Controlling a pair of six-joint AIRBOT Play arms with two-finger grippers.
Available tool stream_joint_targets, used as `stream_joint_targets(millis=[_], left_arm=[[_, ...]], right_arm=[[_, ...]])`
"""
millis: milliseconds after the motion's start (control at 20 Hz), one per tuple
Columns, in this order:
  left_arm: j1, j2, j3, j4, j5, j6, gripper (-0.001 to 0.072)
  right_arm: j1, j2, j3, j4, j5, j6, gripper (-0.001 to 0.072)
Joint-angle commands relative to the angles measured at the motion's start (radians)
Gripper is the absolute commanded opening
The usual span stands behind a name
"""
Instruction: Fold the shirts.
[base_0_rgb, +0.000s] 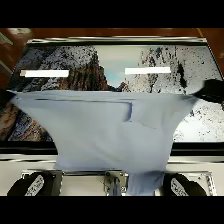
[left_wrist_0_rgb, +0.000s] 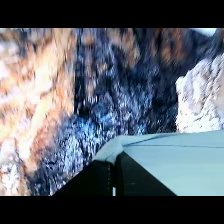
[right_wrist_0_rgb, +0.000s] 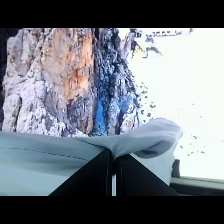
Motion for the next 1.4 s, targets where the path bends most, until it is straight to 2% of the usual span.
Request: stream_joint_targets(millis=[0,150,250,450,600,700,800,950,1100,1250,1350], left_arm=[[-0.001,-0.264,-0.112,-0.010,0.130,0.010,0.0039],[0.000,-0.521,-0.055,-0.064,0.211,0.028,0.0039],[-0.001,-0.631,-0.003,-0.124,0.288,0.094,0.0039],[-0.024,-0.733,0.047,-0.216,0.453,0.188,0.0039],[-0.051,-0.737,0.047,-0.216,0.582,0.190,0.0039],[-0.064,-0.741,0.046,-0.216,0.583,0.190,0.0040],[-0.072,-0.747,0.042,-0.215,0.540,0.190,0.0040],[-0.073,-0.768,0.042,-0.215,0.411,0.131,0.0039],[-0.073,-0.770,0.042,-0.199,0.244,0.117,0.0039],[-0.076,-0.770,0.038,-0.154,0.084,0.030,0.0039],[-0.081,-0.770,0.018,-0.136,0.059,-0.044,0.0040]], right_arm=[[0.100,-0.270,-0.154,-0.016,-0.352,0.002,0.0049],[0.166,-0.473,-0.151,0.004,-0.721,0.010,0.0051],[0.192,-0.541,-0.151,0.044,-0.908,0.010,0.0051],[0.236,-0.604,-0.151,0.051,-1.177,0.008,0.0051],[0.243,-0.609,-0.151,0.103,-1.328,0.039,0.0050],[0.242,-0.609,-0.151,0.114,-1.283,0.039,0.0050],[0.242,-0.609,-0.151,0.077,-1.170,0.039,0.0050],[0.242,-0.609,-0.151,0.008,-0.982,0.040,0.0050],[0.242,-0.601,-0.151,-0.093,-0.846,0.066,0.0050],[0.242,-0.591,-0.151,-0.201,-0.740,0.107,0.0050],[0.242,-0.592,-0.152,-0.204,-0.669,0.111,0.0050]])
